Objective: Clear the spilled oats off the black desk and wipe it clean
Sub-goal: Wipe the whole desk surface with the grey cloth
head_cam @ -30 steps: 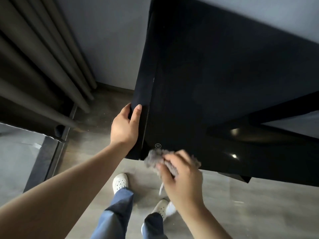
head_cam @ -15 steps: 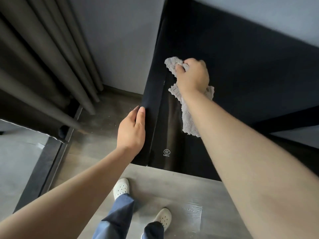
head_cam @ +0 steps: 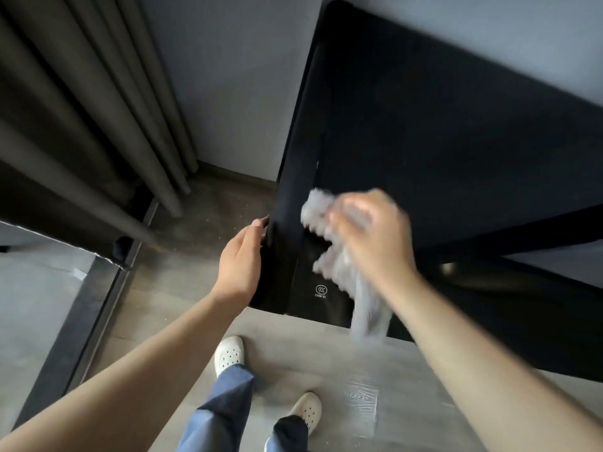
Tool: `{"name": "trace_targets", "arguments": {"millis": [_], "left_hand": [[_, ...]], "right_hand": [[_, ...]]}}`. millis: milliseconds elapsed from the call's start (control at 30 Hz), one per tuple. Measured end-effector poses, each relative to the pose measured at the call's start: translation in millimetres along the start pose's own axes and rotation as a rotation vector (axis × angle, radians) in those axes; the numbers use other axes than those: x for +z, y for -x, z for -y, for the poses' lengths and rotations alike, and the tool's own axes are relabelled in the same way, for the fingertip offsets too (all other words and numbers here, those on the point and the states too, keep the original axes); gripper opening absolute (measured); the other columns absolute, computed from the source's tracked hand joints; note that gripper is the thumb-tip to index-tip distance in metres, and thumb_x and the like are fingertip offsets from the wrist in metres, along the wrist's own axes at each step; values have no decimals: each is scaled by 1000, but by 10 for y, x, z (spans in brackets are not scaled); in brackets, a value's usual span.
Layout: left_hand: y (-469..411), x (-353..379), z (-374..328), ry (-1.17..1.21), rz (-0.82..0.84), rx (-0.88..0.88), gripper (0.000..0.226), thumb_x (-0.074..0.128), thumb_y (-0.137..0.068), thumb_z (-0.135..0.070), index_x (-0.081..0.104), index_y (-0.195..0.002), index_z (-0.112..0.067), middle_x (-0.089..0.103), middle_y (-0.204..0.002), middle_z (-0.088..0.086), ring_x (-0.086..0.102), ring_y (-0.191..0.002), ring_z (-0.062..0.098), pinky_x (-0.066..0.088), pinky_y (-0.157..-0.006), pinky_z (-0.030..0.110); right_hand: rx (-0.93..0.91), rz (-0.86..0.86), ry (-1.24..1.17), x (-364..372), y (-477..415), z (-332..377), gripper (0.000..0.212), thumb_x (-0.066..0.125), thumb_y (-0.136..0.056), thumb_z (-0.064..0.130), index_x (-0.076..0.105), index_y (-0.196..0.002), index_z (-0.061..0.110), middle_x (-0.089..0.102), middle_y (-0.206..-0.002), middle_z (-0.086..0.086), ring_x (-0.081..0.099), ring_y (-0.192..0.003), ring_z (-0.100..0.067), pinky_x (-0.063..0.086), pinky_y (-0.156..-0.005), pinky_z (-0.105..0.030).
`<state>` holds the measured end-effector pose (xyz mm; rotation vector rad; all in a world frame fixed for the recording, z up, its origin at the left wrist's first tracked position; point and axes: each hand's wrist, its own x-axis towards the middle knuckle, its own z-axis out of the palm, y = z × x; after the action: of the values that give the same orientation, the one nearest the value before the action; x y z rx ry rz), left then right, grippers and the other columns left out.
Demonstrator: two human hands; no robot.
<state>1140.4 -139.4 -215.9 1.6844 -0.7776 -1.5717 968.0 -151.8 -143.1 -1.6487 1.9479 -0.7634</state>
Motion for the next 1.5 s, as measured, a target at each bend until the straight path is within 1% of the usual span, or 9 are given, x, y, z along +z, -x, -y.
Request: {"name": "trace_targets", "arguments": {"millis": [100, 267, 400, 533, 733, 867, 1100, 1267, 1500], "left_hand": [[77, -88, 17, 158, -9, -60, 41, 34, -102, -37, 70, -110, -20, 71, -99, 0, 66, -92, 17, 50, -82, 31], [122, -230, 186, 170, -42, -18, 41, 36, -102, -30, 72, -96, -11, 73, -88, 5, 67, -78, 11, 51, -70, 20], [245, -420, 386, 73, -37, -32, 39, 38, -102, -31, 71, -98, -10, 73, -98, 11, 69, -91, 23, 53, -86, 35], [414, -617, 422, 10, -91, -8, 33, 46, -99, -34, 71, -94, -14, 72, -99, 7, 68, -95, 27, 53, -91, 43], [715, -821, 527, -163, -80, 66, 39, 51, -80, -51, 71, -93, -19, 73, -94, 0, 69, -90, 19, 54, -86, 41], [855, -943, 672, -277, -105, 89, 44, 47, -78, -54, 70, -95, -21, 72, -94, -4, 68, -89, 15, 54, -85, 39], [983, -980, 732, -420, -72, 10, 40, 48, -80, -56, 70, -87, -24, 73, -88, -7, 68, -84, 14, 54, -84, 41], [947, -1047, 373, -629, -50, 213, 12, 60, -92, -25, 71, -88, -22, 70, -81, -7, 65, -79, 7, 45, -67, 19], [867, -1179, -385, -702, 20, 352, 16, 63, -89, -27, 73, -101, -22, 71, -90, -13, 61, -81, -9, 38, -64, 1]], "right_hand": [[51, -134, 151, 185, -769, 11, 19, 56, -89, 39, 58, -72, 32, 58, -90, 2, 49, -72, -6, 33, -61, -27], [-52, -208, 296, 607, -438, -69, 20, 59, -91, 32, 71, -98, 18, 60, -95, 0, 57, -79, -18, 31, -60, -28], [-212, 31, 147, 668, 665, -160, 17, 67, -86, 28, 73, -97, 17, 62, -92, 4, 59, -78, -12, 45, -65, -23], [-97, 287, 25, 417, 1140, -92, 24, 64, -81, 41, 73, -97, 25, 63, -92, 14, 62, -84, -7, 53, -69, -29], [47, -85, 117, 242, 304, -41, 24, 59, -91, 37, 69, -107, 23, 59, -103, 7, 60, -90, -14, 43, -66, -29], [22, -129, 313, 542, 395, -31, 20, 58, -92, 34, 65, -101, 17, 60, -101, -1, 58, -88, -23, 26, -66, -27], [-64, 609, 211, 191, 1173, -5, 13, 65, -83, 33, 71, -90, 24, 61, -92, 9, 60, -86, -12, 48, -72, -32], [117, 206, -39, -108, 769, 257, 13, 69, -84, 34, 72, -92, 23, 65, -97, 11, 61, -90, -3, 50, -77, -22], [165, -46, -130, -501, 163, 501, 15, 69, -84, 35, 70, -83, 21, 68, -85, 9, 63, -81, -6, 48, -67, -20]]}}
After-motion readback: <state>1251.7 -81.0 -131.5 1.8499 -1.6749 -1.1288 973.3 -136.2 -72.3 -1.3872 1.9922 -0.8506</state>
